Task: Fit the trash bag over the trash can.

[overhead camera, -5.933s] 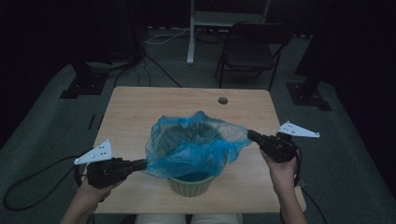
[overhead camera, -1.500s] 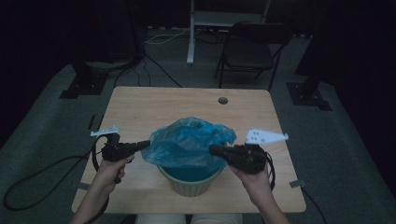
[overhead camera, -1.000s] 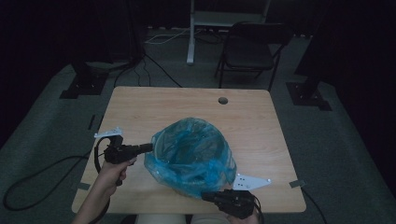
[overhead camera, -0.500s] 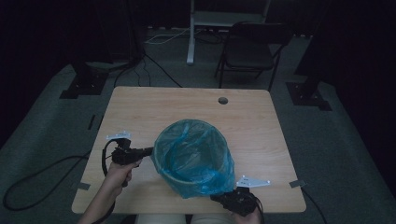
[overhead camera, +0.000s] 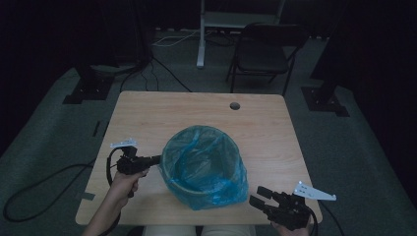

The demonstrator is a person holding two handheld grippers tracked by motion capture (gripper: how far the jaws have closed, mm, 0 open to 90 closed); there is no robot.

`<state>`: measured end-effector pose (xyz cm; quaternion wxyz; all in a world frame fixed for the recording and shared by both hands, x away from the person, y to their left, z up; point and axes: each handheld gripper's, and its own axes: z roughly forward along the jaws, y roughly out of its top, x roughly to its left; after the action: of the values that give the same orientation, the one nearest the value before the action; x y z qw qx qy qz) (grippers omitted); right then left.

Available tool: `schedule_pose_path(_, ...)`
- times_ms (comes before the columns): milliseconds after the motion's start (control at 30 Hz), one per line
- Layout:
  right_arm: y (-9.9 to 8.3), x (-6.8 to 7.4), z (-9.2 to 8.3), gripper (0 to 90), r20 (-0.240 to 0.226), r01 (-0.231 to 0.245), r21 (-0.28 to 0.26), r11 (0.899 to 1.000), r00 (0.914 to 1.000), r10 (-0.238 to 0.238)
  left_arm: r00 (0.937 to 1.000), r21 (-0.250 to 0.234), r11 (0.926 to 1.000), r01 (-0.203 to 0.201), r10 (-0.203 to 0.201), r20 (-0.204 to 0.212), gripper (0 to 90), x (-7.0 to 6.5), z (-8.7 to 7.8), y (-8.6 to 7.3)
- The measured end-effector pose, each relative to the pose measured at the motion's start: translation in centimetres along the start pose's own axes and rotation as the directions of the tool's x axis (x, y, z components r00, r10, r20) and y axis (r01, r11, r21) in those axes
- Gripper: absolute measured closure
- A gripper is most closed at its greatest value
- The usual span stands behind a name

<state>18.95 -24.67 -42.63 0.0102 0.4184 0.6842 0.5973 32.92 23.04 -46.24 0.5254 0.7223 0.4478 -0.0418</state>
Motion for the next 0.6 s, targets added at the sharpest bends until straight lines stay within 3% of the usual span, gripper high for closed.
schedule_pose_path(100, 0.7, 0.1, 0.8, 36.0, -0.006, 0.006, 0.018, 1.000, 1.0000, -0.006, 1.0000, 0.001, 1.0000, 0.000, 0.000, 0.006, 90.0, -0.1, 0.0, 0.1)
schedule_pose_path(133, 0.7, -0.3, 2.2, 34.8, -0.024, -0.011, 0.073, 0.997, 0.9996, 0.013, 0.9999, -0.002, 1.0000, 0.005, -0.005, 0.012, 90.0, 0.0, 0.0, 0.1)
schedule_pose_path(200, 0.3, -0.6, 3.2, 49.3, -0.036, -0.004, 0.116, 0.993, 0.9993, 0.008, 0.9999, 0.001, 1.0000, 0.004, -0.004, 0.011, 90.0, 0.0, 0.1, 0.1)
schedule_pose_path(233, 0.0, -0.6, 3.5, 65.6, -0.018, 0.002, 0.124, 0.992, 0.9998, 0.000, 0.9999, 0.002, 1.0000, 0.005, -0.005, 0.010, 90.0, 0.0, 0.1, 0.1)
schedule_pose_path(300, -0.4, -0.9, 3.9, 84.6, -0.009, 0.028, 0.149, 0.989, 0.9996, -0.027, 1.0000, 0.003, 1.0000, 0.004, -0.004, 0.004, 90.0, 0.1, 0.1, 0.0)
schedule_pose_path(333, -0.5, -1.1, 4.0, 87.8, 0.011, 0.037, 0.156, 0.987, 0.9992, -0.039, 1.0000, 0.004, 1.0000, 0.004, -0.004, -0.001, 90.0, 0.1, 0.1, 0.0)
schedule_pose_path(400, -0.8, -1.7, 4.5, 88.1, 0.023, 0.030, 0.186, 0.982, 0.9991, -0.035, 0.9999, 0.003, 1.0000, 0.007, -0.007, -0.007, 90.0, 0.2, 0.2, 0.0)
schedule_pose_path(500, -1.3, -3.5, 5.7, 88.7, 0.105, 0.024, 0.236, 0.972, 0.9933, -0.050, 0.9996, 0.012, 0.9999, 0.004, -0.003, -0.029, 90.0, 0.4, 0.7, -0.1)
schedule_pose_path(600, -2.1, -5.8, 7.3, 89.2, 0.150, -0.008, 0.276, 0.961, 0.9881, -0.035, 0.9979, 0.035, 0.9991, -0.024, 0.026, -0.059, 90.0, 0.3, 1.2, -0.3)
